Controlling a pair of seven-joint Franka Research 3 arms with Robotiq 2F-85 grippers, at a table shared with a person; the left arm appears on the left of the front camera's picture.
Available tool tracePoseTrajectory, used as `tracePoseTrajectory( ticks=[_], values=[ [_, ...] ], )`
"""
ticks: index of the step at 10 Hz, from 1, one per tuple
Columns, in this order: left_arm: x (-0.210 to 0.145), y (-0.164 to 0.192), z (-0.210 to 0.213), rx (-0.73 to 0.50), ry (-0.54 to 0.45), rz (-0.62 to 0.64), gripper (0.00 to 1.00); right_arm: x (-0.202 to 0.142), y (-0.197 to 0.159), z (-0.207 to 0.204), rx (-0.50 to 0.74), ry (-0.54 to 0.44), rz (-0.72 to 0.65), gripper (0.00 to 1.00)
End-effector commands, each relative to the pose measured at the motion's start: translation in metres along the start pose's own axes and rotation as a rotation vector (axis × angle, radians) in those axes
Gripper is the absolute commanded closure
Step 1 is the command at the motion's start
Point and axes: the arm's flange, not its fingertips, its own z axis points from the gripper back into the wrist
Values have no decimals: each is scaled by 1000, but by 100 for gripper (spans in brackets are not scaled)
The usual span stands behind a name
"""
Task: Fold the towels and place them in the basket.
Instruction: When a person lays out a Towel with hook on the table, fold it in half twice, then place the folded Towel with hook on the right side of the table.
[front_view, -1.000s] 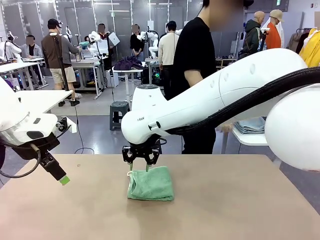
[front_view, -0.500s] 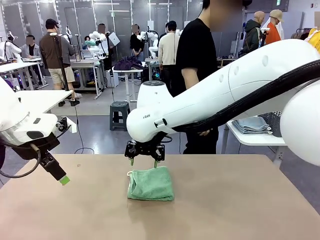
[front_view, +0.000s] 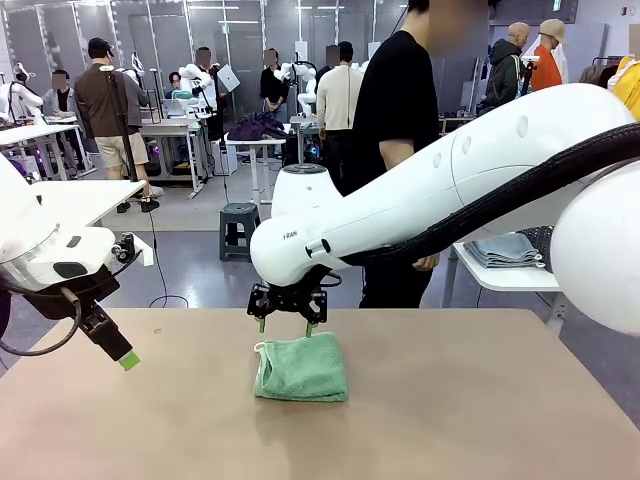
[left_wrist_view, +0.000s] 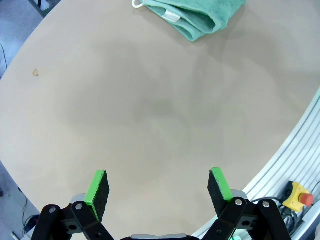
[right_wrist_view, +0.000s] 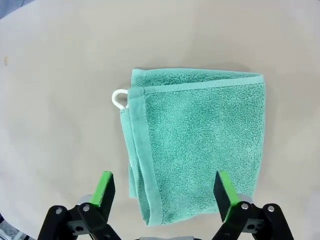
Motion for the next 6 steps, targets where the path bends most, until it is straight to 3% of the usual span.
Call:
tracePoseTrajectory(
  ticks=[1,6],
  values=[
    [3,1,0,9,3,10,0,1,1,0,1,-1,-2,0],
    [3,1,0,9,3,10,0,1,1,0,1,-1,-2,0]
  ],
)
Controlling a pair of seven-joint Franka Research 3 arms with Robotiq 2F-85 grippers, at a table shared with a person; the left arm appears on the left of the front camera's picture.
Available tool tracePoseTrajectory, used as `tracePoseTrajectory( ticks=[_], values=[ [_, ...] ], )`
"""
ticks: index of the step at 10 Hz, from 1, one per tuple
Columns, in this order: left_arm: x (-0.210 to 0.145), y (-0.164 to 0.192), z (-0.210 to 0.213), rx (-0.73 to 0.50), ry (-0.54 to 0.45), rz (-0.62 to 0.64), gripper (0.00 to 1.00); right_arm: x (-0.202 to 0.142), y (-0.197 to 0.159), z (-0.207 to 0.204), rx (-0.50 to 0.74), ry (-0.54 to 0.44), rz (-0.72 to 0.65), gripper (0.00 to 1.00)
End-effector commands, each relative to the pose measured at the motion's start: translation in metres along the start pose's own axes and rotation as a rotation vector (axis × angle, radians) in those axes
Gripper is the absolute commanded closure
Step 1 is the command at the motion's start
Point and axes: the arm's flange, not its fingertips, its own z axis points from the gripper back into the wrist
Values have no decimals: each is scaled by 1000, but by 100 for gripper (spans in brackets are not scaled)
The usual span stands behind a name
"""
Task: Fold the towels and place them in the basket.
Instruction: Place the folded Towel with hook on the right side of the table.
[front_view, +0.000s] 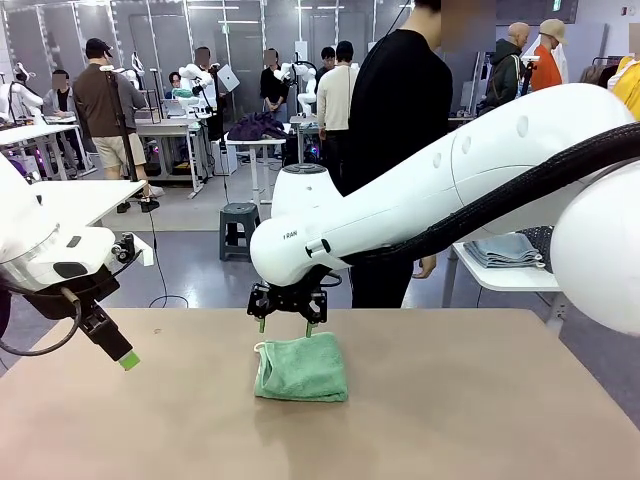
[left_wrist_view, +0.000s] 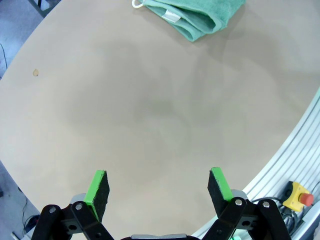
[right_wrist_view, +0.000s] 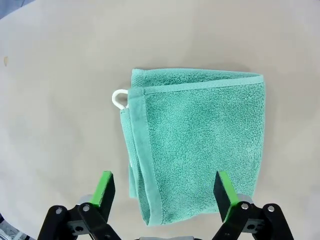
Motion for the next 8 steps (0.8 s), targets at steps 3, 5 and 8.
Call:
tracePoseTrajectory(
  ticks=[3,5,8],
  values=[
    [3,1,0,9,3,10,0,1,1,0,1,-1,-2,0],
    [3,1,0,9,3,10,0,-10,-11,40,49,-14,43,0],
    [3,1,0,9,3,10,0,-32,-95,89,260,-5,-7,0]
  ],
)
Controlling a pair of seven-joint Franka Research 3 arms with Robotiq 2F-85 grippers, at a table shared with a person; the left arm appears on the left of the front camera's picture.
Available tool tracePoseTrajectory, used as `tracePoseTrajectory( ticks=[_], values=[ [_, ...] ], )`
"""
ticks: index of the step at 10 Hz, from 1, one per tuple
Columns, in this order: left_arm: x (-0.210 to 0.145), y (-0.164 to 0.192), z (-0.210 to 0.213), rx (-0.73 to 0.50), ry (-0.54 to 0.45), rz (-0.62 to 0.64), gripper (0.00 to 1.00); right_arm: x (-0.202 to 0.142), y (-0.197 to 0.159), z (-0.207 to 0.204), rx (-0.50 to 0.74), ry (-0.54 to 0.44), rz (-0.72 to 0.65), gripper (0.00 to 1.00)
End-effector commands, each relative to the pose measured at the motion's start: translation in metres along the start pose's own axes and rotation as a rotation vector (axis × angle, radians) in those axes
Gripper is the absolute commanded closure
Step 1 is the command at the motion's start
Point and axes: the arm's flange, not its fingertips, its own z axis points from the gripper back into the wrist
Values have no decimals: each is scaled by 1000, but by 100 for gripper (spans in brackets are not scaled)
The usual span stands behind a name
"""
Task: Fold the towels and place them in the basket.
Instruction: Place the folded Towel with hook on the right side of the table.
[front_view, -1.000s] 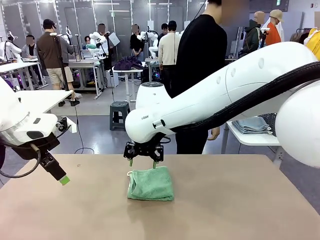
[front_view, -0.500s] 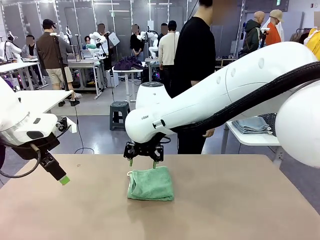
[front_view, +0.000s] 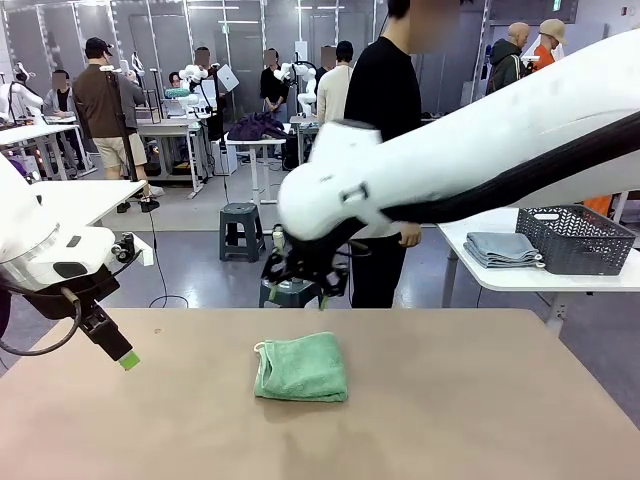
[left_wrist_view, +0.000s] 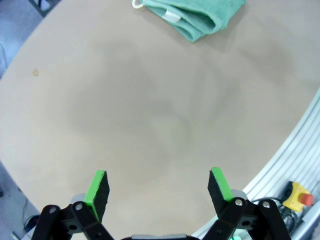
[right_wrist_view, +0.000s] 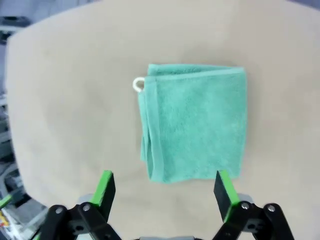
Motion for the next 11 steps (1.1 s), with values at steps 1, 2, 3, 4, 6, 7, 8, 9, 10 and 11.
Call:
tracePoseTrajectory(
  ticks=[1,2,3,4,6,7,8,9,10,11],
  values=[
    [3,0,0,10,3,10,0,-23,-64,10,110,-3,-28,0],
    [3,0,0,10,3,10,0,-26,-83,5,137,-16,-46,0],
    [3,0,0,10,3,10,0,-30,-103,-9,182,-21,-75,0],
    [3,0,0,10,3,10,0,-34,-118,-25,230,-31,-95,0],
    [3,0,0,10,3,10,0,-37,-140,-60,316,-49,-119,0],
    [3,0,0,10,3,10,0,-37,-145,-75,335,-56,-131,0],
    [3,0,0,10,3,10,0,-36,-148,-86,355,-56,-142,0],
    [3,0,0,10,3,10,0,-36,-149,-94,342,-60,-127,0],
    [3,0,0,10,3,10,0,-36,-151,-102,361,-49,-125,0],
    [3,0,0,10,3,10,0,-34,-152,-111,359,-47,-131,0]
  ],
)
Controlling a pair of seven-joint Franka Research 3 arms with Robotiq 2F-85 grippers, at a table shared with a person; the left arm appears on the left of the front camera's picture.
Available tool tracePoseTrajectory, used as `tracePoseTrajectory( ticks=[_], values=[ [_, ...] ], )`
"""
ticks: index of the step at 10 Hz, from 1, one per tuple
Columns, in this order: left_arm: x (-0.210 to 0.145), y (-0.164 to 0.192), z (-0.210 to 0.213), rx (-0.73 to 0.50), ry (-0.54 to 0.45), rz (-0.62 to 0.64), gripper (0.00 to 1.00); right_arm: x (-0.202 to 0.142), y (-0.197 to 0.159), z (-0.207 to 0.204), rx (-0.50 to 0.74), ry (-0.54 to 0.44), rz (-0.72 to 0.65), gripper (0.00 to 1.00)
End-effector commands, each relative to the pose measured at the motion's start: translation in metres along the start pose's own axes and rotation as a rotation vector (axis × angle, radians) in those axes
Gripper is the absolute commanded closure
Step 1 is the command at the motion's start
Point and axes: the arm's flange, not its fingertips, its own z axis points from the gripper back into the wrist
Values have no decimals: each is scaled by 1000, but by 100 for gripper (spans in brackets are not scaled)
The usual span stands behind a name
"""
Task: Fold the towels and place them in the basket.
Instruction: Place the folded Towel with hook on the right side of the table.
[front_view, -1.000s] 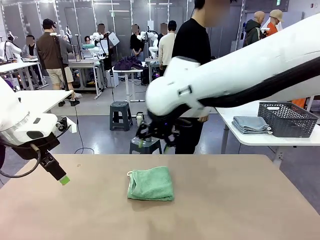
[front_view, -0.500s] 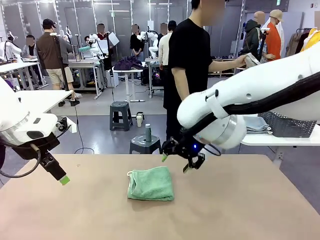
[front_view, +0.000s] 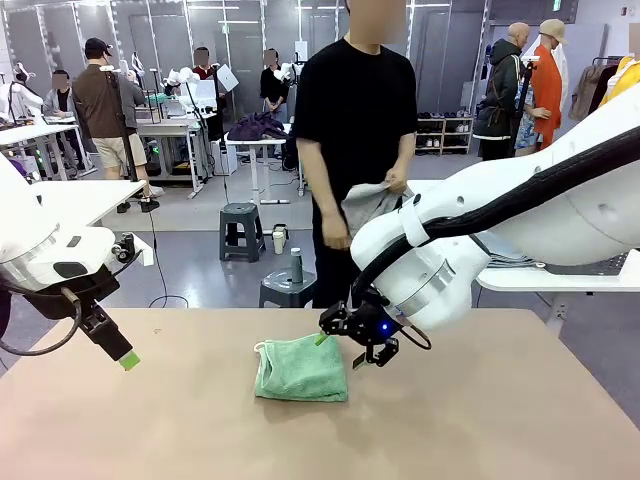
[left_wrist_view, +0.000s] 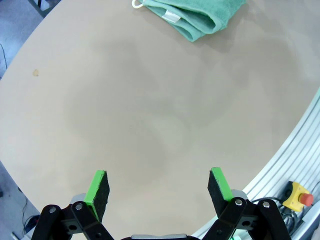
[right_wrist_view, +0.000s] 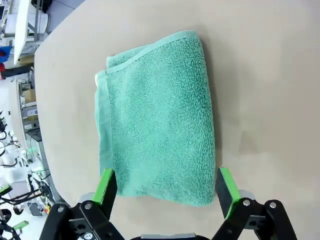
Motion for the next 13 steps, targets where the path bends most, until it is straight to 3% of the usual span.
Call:
tracePoseTrajectory(
  ticks=[1,9,10,11,13],
  values=[
    [3,0,0,10,3,10,0,5,-11,-15,23,-20,24,0],
    [3,0,0,10,3,10,0,21,-7,-52,54,22,20,0],
    [3,0,0,10,3,10,0,21,-5,-54,55,27,42,16],
    [3,0,0,10,3,10,0,21,-4,-57,53,29,56,54],
    [3,0,0,10,3,10,0,19,-5,-60,39,31,60,100]
  ],
)
